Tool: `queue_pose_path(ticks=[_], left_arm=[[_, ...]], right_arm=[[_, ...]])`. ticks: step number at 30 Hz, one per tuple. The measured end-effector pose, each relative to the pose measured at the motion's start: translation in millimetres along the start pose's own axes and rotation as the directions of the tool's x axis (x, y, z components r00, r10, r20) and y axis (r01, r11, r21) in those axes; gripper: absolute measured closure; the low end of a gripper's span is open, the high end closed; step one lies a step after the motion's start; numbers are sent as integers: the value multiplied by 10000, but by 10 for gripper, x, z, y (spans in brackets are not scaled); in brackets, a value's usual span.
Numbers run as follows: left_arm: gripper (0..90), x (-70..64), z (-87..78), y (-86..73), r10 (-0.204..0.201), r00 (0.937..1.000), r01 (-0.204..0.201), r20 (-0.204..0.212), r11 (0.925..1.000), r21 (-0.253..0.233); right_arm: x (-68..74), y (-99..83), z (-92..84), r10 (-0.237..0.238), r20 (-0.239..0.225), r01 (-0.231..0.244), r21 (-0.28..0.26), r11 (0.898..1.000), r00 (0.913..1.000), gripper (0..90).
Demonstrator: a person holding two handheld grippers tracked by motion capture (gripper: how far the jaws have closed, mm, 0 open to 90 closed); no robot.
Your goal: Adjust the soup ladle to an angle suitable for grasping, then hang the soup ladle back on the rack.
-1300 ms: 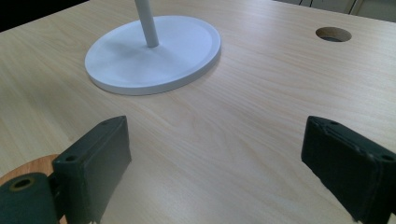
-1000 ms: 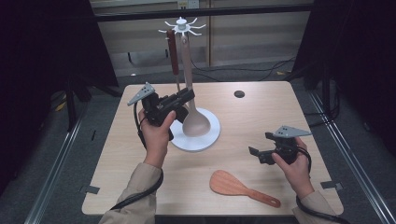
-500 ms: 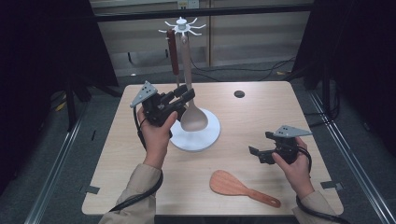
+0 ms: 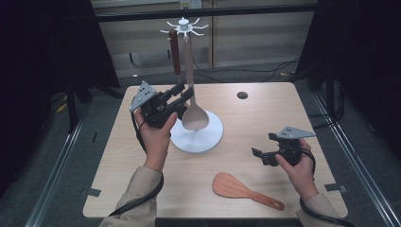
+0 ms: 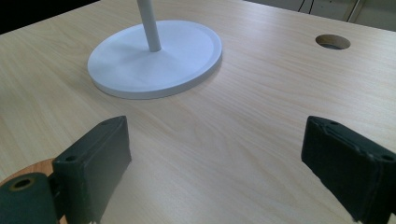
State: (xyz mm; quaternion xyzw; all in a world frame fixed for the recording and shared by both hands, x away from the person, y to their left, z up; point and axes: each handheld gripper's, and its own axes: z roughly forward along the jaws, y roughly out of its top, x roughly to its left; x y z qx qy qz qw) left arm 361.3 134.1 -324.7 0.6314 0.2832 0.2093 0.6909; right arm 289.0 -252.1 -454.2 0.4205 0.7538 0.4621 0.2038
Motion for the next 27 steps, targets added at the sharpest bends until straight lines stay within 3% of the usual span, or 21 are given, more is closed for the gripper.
queue_pose_path(ticks=[4,6,15,27], left_arm=[[594,-43,-19,78,163,9998,-167,-132,9994,-309],[607,-48,-29,131,481,9988,-483,-61,9982,-359],[723,-152,0,384,869,9962,-867,-27,9918,-940],[816,-196,102,528,672,9977,-668,-27,9848,-1604]], right_arm=[[1,-4,2,-45,17,44,42,10000,10000,76],[8,-3,9,-134,52,134,67,9999,9999,76],[24,4,21,-131,-7,131,45,9999,9999,76],[20,21,1,-159,55,159,-56,9999,9999,76]])
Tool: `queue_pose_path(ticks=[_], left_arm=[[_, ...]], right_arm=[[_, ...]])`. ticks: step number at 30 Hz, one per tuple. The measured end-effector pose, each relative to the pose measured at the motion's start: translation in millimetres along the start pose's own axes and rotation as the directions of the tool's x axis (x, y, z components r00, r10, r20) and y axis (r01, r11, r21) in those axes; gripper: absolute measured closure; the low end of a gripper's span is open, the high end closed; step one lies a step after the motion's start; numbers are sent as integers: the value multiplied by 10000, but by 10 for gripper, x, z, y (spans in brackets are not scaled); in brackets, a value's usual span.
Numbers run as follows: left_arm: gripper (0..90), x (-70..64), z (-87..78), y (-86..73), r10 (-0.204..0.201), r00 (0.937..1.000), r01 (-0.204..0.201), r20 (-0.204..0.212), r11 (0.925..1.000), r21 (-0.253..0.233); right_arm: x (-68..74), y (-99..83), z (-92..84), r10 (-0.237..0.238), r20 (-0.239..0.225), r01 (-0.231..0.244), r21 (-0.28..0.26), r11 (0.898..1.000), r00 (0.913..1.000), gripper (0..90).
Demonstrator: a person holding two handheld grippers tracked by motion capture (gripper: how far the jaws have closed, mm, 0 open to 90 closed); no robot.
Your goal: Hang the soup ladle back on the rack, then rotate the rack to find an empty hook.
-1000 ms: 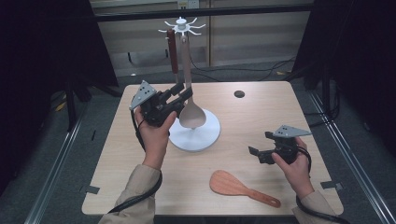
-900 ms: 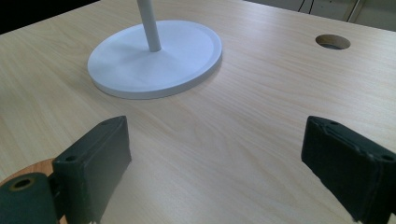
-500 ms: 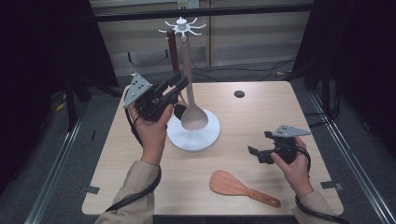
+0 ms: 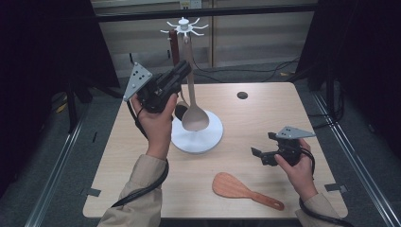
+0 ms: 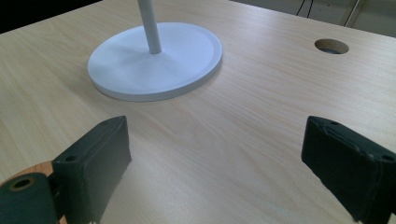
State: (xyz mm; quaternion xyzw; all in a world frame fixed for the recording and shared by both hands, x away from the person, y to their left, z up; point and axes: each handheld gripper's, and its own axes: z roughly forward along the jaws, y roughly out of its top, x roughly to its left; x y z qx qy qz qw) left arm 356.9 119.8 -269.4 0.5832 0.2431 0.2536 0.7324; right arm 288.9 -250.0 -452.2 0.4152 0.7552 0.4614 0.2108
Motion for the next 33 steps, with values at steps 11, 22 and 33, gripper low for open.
queue_pose_path(ticks=[11,22,33], left_arm=[[840,-36,143,94,31,10000,-31,2,9996,-278],[852,-38,250,165,102,9999,-104,-33,9988,-483],[893,13,300,163,-155,9997,143,-204,9982,-587]], right_arm=[[-8,-1,-12,45,6,-45,-33,10000,10000,76],[-35,-8,-34,84,38,-83,-52,10000,10000,76],[-52,-23,-40,57,51,-57,-7,10000,10000,76]])
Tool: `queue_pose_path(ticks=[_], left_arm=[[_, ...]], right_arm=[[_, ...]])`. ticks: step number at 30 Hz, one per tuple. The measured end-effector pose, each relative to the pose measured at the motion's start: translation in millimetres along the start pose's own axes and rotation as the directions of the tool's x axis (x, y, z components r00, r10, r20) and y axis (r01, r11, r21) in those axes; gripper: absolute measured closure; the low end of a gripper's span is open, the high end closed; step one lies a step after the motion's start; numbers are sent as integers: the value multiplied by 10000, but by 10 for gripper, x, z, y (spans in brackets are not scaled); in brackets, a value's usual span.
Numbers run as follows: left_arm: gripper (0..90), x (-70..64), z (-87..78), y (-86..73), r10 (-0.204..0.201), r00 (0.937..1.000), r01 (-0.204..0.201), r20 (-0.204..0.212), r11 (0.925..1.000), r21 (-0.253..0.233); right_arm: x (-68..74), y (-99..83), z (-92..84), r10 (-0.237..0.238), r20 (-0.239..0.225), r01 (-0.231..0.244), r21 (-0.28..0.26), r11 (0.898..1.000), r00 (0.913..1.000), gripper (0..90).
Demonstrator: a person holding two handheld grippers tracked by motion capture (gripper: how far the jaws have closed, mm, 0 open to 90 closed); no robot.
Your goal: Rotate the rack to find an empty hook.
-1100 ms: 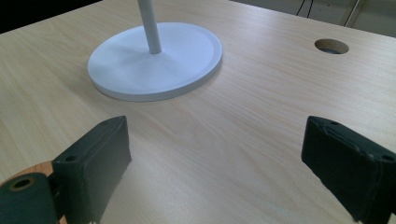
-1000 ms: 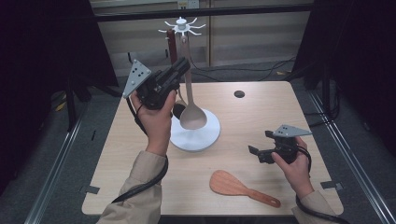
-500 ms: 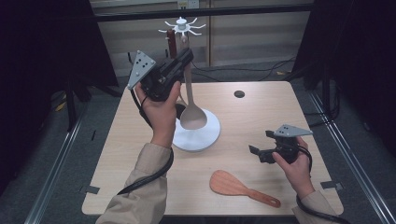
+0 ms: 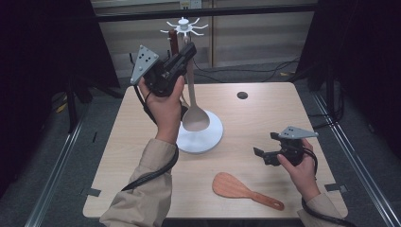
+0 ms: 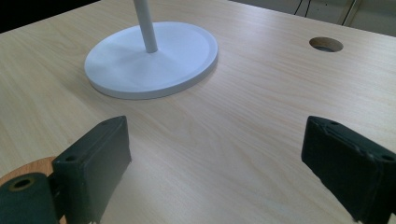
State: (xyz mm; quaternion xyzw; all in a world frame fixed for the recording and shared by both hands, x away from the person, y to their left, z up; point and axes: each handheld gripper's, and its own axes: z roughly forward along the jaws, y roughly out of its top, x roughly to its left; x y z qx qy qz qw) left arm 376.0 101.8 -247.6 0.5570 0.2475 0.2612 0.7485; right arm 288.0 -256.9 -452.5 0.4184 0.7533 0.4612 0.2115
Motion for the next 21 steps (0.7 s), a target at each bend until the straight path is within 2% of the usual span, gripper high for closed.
queue_pose_path(ticks=[6,21], left_arm=[[895,39,-25,-17,-259,9995,256,-192,9995,-176],[896,107,-100,6,-234,9986,223,-465,9995,-233]], right_arm=[[-10,-3,-9,15,21,-15,-9,10000,10000,76],[-4,-6,-11,-42,32,42,2,10000,10000,76]])
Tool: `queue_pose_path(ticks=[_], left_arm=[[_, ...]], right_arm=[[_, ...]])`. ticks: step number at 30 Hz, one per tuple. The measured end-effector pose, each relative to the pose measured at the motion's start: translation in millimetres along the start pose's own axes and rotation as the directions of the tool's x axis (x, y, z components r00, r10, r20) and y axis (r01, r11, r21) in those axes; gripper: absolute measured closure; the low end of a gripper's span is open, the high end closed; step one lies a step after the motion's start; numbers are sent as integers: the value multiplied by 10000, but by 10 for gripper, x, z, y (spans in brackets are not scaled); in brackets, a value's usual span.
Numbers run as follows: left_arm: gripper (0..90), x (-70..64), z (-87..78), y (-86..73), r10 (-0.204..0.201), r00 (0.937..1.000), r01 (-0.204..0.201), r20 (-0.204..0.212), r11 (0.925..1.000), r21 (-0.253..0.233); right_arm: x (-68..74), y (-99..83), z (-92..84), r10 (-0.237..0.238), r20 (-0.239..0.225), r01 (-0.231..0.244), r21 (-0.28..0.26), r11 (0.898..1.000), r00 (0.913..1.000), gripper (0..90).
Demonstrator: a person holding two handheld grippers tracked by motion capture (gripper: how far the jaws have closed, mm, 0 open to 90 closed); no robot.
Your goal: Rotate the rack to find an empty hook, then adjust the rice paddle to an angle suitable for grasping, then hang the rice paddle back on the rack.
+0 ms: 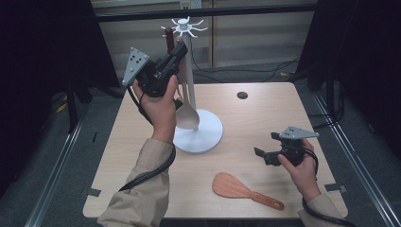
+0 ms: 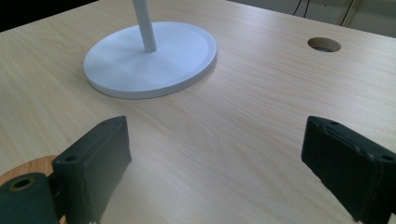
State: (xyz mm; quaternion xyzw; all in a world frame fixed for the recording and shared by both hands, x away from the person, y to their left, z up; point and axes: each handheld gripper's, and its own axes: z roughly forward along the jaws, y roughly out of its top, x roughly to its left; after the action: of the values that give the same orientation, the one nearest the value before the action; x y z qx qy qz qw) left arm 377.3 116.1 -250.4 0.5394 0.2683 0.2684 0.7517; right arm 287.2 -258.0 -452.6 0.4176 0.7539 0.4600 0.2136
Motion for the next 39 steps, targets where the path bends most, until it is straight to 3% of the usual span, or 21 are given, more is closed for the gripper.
queue_pose_path(ticks=[39], left_arm=[[896,163,-85,42,-357,9985,346,-416,9990,-268]], right_arm=[[9,6,1,-10,-17,10,-3,10000,10000,76]])
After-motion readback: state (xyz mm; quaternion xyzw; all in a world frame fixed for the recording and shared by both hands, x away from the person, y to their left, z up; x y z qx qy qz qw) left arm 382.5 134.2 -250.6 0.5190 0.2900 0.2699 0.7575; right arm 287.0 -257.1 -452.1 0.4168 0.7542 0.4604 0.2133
